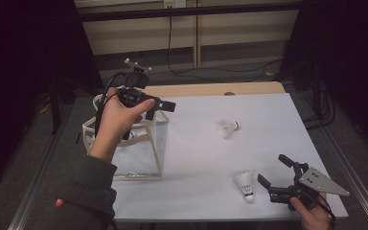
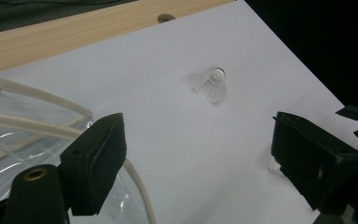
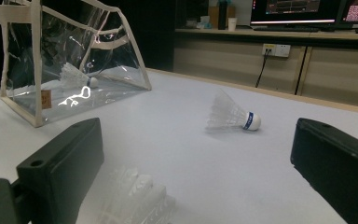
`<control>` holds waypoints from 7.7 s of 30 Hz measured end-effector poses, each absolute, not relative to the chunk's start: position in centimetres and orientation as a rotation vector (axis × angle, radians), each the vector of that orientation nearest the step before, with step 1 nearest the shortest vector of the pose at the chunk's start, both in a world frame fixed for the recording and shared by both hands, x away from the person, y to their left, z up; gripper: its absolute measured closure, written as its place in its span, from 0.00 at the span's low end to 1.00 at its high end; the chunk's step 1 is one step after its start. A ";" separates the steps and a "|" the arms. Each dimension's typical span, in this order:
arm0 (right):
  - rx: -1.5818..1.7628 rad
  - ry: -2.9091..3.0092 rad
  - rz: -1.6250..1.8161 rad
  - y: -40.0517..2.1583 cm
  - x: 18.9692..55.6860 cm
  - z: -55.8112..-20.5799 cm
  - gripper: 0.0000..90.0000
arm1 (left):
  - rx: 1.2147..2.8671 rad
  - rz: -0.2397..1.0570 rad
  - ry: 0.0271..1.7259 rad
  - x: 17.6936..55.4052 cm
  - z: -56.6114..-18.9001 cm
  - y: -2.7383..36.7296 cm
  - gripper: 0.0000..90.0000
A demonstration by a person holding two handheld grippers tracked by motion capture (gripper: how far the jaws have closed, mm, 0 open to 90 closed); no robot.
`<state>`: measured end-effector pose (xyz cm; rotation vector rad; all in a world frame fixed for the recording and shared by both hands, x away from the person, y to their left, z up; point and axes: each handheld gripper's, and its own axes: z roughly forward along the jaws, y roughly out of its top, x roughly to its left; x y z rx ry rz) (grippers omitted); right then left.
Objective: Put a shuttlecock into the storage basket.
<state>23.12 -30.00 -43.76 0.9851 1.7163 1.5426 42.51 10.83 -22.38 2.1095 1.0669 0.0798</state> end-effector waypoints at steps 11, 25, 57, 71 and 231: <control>0.981 1.718 1.536 -30.0 23.1 -43.7 0.03 | 2.126 0.069 0.999 41.7 -22.5 9.2 0.19; 0.973 1.721 1.538 -30.0 23.1 -43.7 0.03 | 2.153 0.065 0.940 40.8 -23.3 7.5 0.17; 0.974 1.724 1.538 -30.0 23.1 -43.7 0.03 | 2.194 0.034 0.854 38.9 -26.4 5.1 0.15; 0.971 1.725 1.539 -30.0 23.1 -43.7 0.03 | 2.209 0.025 0.842 38.7 -27.7 4.7 0.14; 0.986 1.735 1.523 -30.1 23.4 -43.9 0.03 | 2.306 -0.122 0.436 33.7 -39.8 -3.2 0.07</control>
